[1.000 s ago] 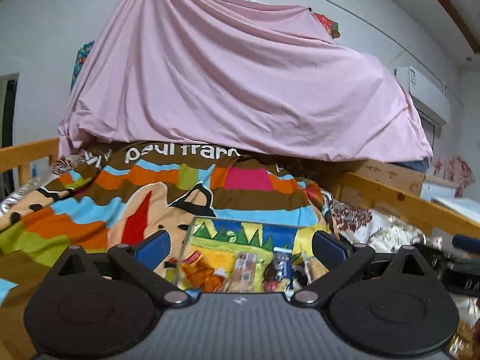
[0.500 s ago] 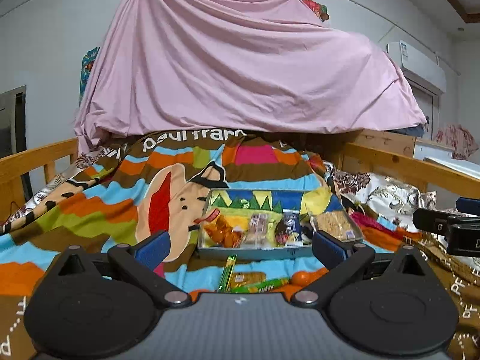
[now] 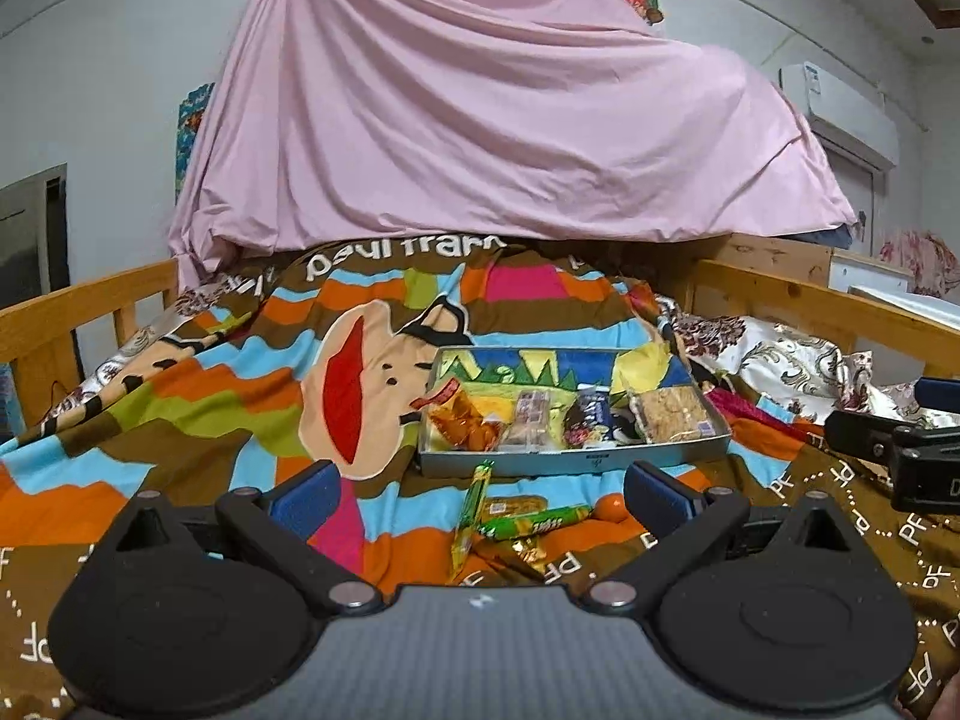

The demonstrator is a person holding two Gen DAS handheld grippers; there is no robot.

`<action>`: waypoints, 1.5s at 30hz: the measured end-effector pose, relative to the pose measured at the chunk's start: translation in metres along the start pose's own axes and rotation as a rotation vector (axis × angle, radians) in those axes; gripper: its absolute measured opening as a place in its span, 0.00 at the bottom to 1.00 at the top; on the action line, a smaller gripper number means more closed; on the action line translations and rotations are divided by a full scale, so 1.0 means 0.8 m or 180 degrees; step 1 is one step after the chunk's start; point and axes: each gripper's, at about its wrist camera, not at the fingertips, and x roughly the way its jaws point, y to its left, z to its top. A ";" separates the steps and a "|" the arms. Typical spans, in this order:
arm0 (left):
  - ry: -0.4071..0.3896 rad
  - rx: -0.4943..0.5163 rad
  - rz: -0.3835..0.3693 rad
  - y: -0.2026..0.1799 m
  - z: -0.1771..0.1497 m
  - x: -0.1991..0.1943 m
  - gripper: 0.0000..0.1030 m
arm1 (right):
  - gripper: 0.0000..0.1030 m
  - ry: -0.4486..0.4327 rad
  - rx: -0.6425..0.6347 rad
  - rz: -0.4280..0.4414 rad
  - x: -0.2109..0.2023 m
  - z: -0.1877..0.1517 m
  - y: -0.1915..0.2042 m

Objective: Organize snacks
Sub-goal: 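Withdraw both grippers from the tray back over the remaining snacks, then lower the right gripper onto the orange while the left gripper lowers onto the green-wrapped snack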

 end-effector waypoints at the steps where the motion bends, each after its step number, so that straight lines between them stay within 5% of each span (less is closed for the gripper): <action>1: 0.0031 -0.0014 0.0030 0.002 -0.001 0.000 1.00 | 0.99 0.0015 -0.0014 0.0003 0.001 0.000 0.001; 27: 0.0578 -0.0517 0.0294 0.043 -0.008 0.029 1.00 | 0.99 0.0422 -0.0393 0.0199 0.030 -0.012 0.035; 45: 0.1271 -0.0714 -0.0042 0.101 0.004 0.139 1.00 | 0.99 0.0933 -0.0500 0.0471 0.098 -0.027 0.040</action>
